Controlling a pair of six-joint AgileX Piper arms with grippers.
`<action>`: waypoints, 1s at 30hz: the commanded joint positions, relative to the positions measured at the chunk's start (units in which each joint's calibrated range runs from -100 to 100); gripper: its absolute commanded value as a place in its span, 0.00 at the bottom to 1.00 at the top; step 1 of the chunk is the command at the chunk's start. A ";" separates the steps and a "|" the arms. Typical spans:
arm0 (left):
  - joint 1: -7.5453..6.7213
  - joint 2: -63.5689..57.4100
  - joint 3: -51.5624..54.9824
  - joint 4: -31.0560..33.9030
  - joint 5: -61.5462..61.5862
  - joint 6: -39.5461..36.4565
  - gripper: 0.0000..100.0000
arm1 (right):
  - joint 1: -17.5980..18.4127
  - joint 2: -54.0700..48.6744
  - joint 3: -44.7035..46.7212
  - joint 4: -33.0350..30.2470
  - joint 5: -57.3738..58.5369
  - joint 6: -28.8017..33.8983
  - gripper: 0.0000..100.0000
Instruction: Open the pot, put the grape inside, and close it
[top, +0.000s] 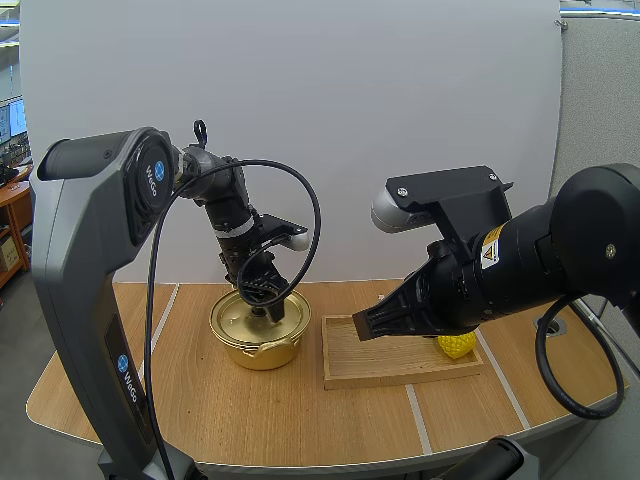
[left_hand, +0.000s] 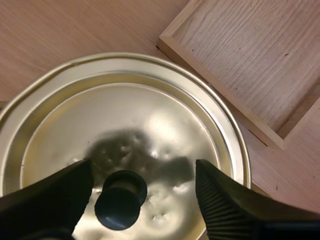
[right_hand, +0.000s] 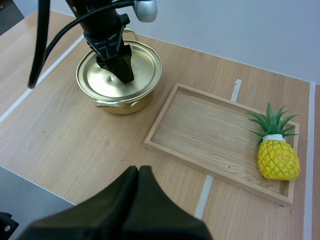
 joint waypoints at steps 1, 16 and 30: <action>-0.18 0.69 -0.25 -2.04 3.39 -0.62 1.00 | -0.16 -0.66 0.19 -0.25 0.00 0.13 0.00; -0.18 -13.51 -9.62 -1.59 6.27 -2.32 1.00 | -0.16 -0.66 0.19 -0.37 0.00 0.13 0.00; -0.18 -40.95 -10.32 6.20 6.27 -7.69 1.00 | -0.16 -0.66 0.19 -0.59 0.00 0.13 0.00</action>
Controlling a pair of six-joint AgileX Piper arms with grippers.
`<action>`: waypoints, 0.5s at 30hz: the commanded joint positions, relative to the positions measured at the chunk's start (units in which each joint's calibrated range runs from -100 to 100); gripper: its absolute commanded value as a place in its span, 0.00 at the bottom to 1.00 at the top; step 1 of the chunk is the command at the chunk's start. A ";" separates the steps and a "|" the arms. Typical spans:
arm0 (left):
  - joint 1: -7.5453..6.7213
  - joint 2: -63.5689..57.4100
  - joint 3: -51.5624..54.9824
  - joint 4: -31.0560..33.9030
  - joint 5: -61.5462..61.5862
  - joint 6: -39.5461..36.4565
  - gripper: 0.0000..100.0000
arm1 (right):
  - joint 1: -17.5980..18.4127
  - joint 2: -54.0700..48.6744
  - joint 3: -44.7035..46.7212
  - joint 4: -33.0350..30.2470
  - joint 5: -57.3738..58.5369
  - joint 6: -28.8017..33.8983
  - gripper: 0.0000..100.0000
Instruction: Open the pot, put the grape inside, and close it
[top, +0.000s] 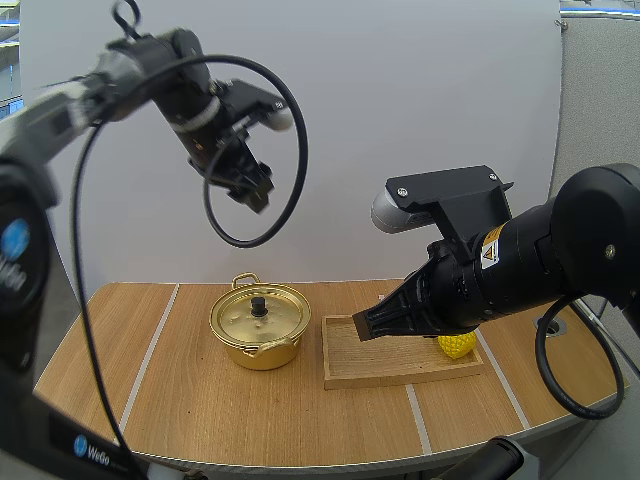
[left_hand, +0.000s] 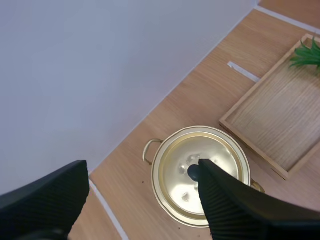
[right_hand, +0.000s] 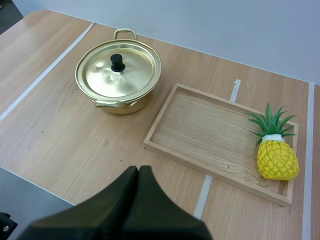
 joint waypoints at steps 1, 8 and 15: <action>-0.18 -12.21 -0.55 2.07 0.32 -3.25 1.00 | -0.16 -0.66 0.19 -0.37 0.00 0.13 0.00; -0.18 -23.26 -0.36 2.29 0.32 -6.10 1.00 | -0.16 -0.66 0.19 -0.37 0.00 0.13 0.00; -0.18 -32.61 2.83 2.64 0.32 -8.68 1.00 | -0.16 -0.66 0.19 -0.37 0.00 0.13 0.00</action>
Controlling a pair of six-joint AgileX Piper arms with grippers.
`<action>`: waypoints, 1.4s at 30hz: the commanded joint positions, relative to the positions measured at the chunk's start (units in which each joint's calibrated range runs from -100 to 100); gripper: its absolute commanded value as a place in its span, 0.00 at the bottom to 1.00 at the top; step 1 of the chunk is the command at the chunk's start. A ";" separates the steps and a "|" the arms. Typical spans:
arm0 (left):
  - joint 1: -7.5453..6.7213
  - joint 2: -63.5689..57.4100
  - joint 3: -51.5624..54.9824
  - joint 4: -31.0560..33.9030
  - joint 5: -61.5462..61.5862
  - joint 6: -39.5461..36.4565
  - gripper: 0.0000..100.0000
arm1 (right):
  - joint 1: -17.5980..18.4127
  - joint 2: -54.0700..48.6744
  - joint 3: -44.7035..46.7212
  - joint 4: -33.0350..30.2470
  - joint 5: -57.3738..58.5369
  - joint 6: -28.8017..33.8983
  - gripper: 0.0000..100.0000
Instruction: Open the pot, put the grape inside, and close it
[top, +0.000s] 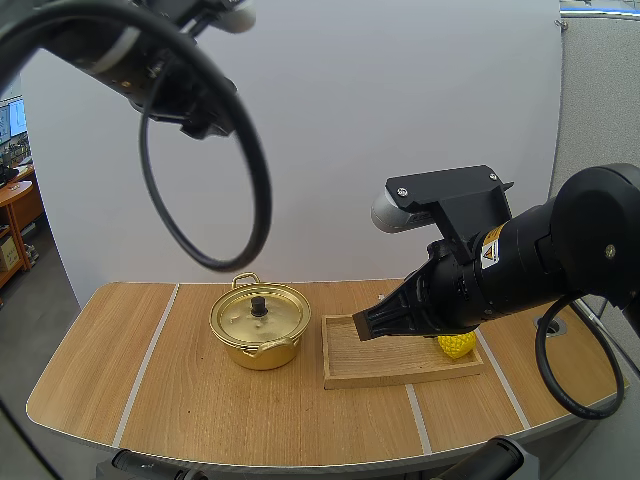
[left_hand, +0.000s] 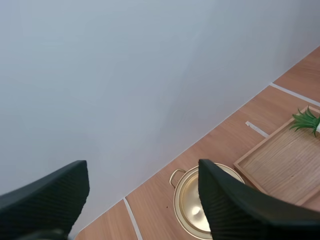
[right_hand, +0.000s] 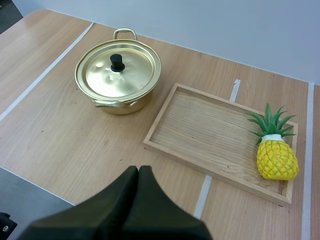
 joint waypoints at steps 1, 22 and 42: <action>-0.18 -8.34 3.99 0.71 0.18 -2.39 1.00 | -0.16 -0.66 0.19 -0.36 0.00 0.13 0.00; 0.29 -28.68 28.99 0.70 0.18 -7.12 0.00 | -3.86 -2.21 0.19 -0.12 0.00 0.13 0.00; 2.30 -41.41 43.85 10.08 -24.28 -38.93 0.00 | -6.86 -12.35 0.19 -0.67 -5.20 -0.07 0.00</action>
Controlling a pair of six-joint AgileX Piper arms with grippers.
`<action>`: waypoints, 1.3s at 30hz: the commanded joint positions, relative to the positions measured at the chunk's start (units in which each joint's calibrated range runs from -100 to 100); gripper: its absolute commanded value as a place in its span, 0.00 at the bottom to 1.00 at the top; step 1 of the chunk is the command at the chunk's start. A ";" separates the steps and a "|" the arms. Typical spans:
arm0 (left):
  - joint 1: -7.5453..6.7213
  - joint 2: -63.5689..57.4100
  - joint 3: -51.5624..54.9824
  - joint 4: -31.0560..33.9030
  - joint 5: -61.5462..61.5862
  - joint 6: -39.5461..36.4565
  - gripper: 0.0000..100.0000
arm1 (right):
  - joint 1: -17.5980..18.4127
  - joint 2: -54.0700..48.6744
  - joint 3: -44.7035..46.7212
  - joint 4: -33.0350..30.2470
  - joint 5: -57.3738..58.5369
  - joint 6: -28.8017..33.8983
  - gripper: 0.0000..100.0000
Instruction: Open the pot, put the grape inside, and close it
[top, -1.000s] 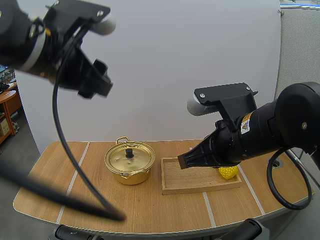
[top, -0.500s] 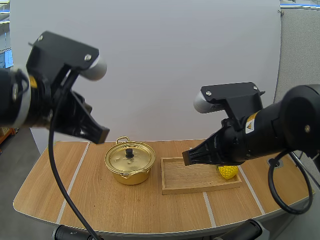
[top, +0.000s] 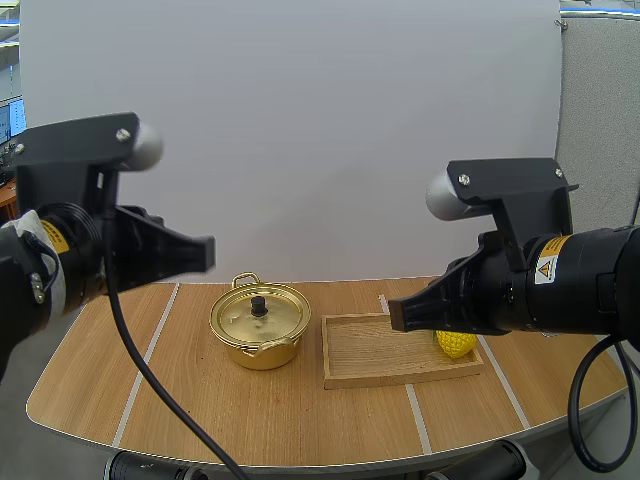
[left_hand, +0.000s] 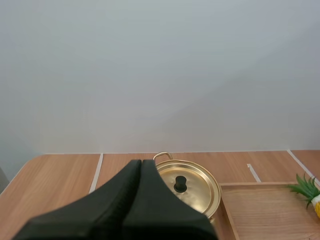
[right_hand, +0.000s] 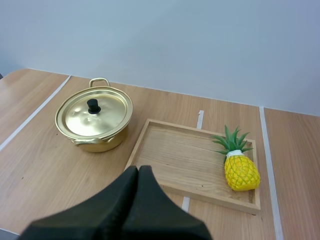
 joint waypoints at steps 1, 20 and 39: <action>0.19 -2.40 3.00 9.24 -11.50 -18.61 0.00 | -1.53 -1.89 0.19 -0.46 -5.83 -0.07 0.00; 1.51 -13.62 19.01 10.50 -18.90 -18.59 0.00 | -6.66 -13.04 0.88 0.79 -16.45 -0.27 0.00; 1.51 -13.62 20.52 12.86 -53.87 -18.19 0.00 | -6.82 -13.04 10.09 1.40 -42.01 -0.27 0.00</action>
